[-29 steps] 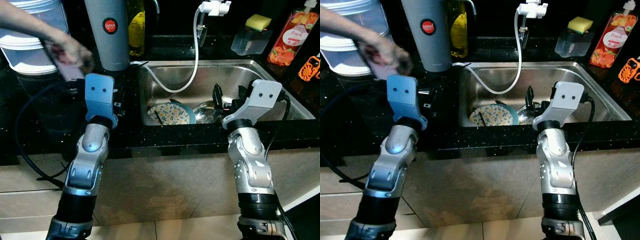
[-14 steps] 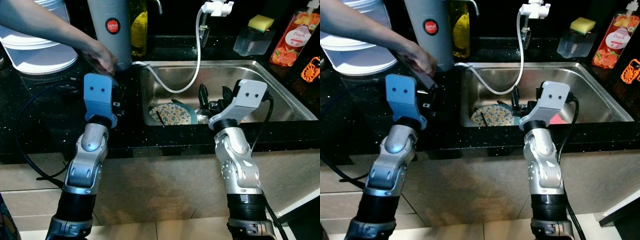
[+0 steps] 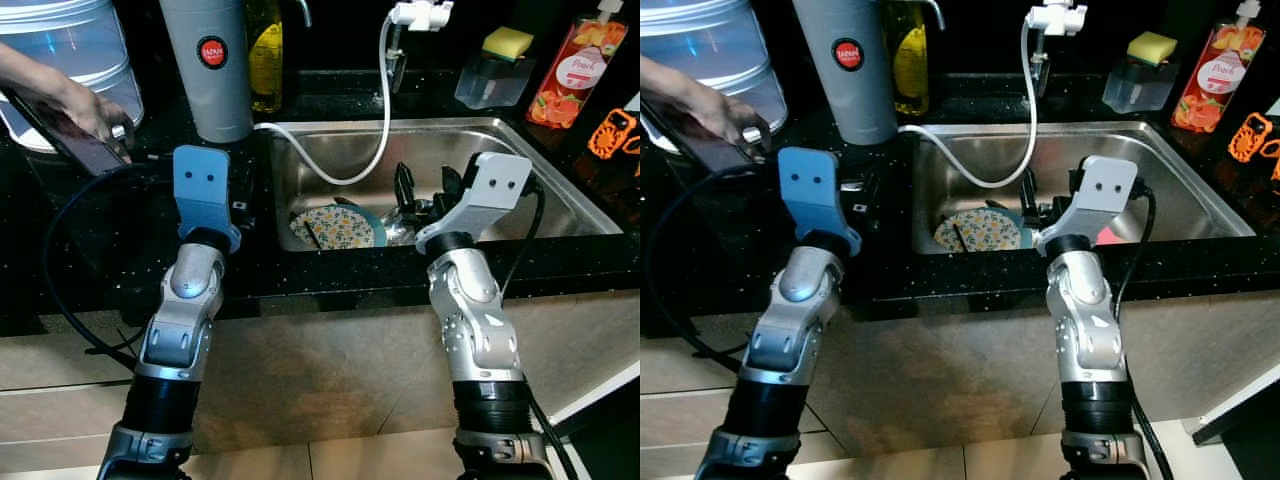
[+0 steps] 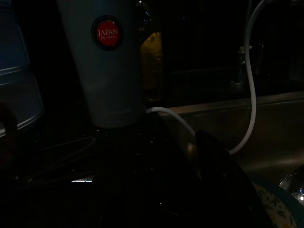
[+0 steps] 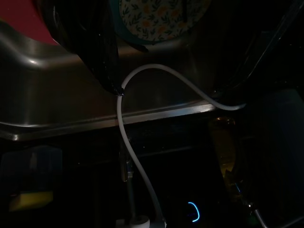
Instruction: Kitchen organization
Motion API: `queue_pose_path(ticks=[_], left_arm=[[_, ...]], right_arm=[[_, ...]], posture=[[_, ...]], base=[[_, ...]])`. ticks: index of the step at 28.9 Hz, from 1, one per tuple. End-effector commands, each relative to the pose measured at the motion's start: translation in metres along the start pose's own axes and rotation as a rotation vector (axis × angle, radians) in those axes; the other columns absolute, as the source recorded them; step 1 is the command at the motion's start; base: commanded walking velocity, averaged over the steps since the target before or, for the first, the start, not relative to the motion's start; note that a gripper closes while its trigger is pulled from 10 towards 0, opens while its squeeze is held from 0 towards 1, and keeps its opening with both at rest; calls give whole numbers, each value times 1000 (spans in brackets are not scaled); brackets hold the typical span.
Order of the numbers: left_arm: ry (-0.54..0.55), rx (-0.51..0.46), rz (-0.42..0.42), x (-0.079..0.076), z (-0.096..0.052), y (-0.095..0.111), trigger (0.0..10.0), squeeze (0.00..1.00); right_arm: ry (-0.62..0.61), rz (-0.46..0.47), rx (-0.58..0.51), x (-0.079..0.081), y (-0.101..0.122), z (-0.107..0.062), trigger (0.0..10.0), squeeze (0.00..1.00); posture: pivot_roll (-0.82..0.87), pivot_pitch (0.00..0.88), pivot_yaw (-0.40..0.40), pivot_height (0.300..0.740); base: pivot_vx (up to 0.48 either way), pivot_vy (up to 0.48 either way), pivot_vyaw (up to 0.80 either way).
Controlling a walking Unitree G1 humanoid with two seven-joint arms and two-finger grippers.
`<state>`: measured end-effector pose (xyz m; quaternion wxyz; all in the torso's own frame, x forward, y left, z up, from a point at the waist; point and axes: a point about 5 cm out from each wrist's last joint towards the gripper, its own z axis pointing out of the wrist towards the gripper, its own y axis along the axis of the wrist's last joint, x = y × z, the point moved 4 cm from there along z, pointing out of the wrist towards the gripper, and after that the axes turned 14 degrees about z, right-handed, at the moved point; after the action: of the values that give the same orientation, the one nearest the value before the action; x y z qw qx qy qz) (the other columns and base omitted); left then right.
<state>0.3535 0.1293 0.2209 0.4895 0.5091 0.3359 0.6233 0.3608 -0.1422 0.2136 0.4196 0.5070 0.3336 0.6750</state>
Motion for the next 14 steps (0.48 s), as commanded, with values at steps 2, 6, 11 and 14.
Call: queue_pose_path(ticks=[2,6,11,14], left_arm=[[12,16,-11,0,1,-3,10000,0],[21,16,-1,2,0,-4,10000,0],[27,14,5,1,-3,-5,10000,0],[31,14,5,2,-3,-5,10000,0]], right_arm=[[6,2,-5,0,1,2,10000,0],[17,2,5,3,-1,4,10000,0],[32,3,16,5,-4,6,10000,0],[40,2,19,7,-5,7,10000,0]], posture=[[111,0,-40,740],[121,0,-47,740],[133,0,-59,740],[133,0,-59,740]], base=[[0,0,0],[0,0,0],[0,0,0],[0,0,0]])
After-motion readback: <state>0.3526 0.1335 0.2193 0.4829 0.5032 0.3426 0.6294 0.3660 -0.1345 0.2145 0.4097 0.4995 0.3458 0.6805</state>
